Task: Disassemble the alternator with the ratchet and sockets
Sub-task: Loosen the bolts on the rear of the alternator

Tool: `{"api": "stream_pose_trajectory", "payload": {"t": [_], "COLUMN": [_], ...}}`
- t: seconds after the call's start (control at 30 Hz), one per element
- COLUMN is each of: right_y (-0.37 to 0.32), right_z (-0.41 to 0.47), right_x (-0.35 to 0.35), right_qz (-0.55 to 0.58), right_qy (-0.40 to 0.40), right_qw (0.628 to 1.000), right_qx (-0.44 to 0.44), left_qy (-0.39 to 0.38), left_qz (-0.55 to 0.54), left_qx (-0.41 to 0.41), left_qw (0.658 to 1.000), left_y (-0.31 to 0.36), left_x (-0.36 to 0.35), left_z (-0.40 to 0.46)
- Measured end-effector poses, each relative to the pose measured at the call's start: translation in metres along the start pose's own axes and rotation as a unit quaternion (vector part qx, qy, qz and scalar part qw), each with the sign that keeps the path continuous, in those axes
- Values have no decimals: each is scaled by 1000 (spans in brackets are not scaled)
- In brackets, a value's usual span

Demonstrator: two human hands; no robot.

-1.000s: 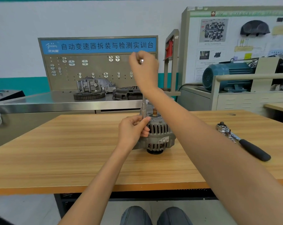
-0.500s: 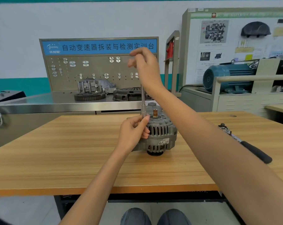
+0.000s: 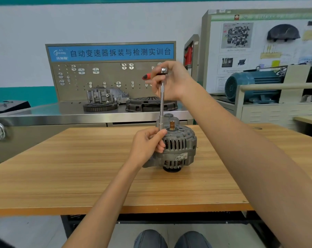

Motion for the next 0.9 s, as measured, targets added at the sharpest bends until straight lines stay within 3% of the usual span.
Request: {"api": "stream_pose_trajectory", "payload": {"t": [0.07, 0.17, 0.3, 0.4, 0.57, 0.73, 0.83, 0.9], "right_y": [0, 0, 2, 4, 0, 1, 2, 3], "right_z": [1, 0, -6, -7, 0, 7, 8, 8], "right_x": [-1, -5, -3, 2, -6, -12, -12, -12], "right_qz": [-9, -64, -87, -74, -102, -109, -95, -98], "right_qy": [3, 75, 290, 345, 292, 118, 31, 36], "right_qw": [1000, 995, 933, 890, 934, 987, 994, 994], "right_qx": [-20, 18, 196, 287, 178, 21, -45, -37], "left_qy": [9, 27, 51, 58, 38, 1, -6, -3], "left_qz": [-1, -4, -3, 1, -5, -32, -35, -25], "left_qx": [1, 2, 4, 6, 8, -1, 1, 7], "left_qw": [1000, 1000, 999, 998, 999, 999, 999, 1000], "left_y": [0, -1, -2, -1, 1, 2, 2, 2], "left_x": [0, -1, -4, -4, -4, -1, 0, 0], "left_z": [0, 0, 0, 1, 0, -4, -4, -2]}}
Point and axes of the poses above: each hand's wrist, its own z-axis towards the middle knuckle, its own x-axis out of the back of the hand, y = z × x, the point moved 4 cm from there along z, towards the middle knuckle, and after that the axes turned 11 degrees about -y, right-handed, at the moved point
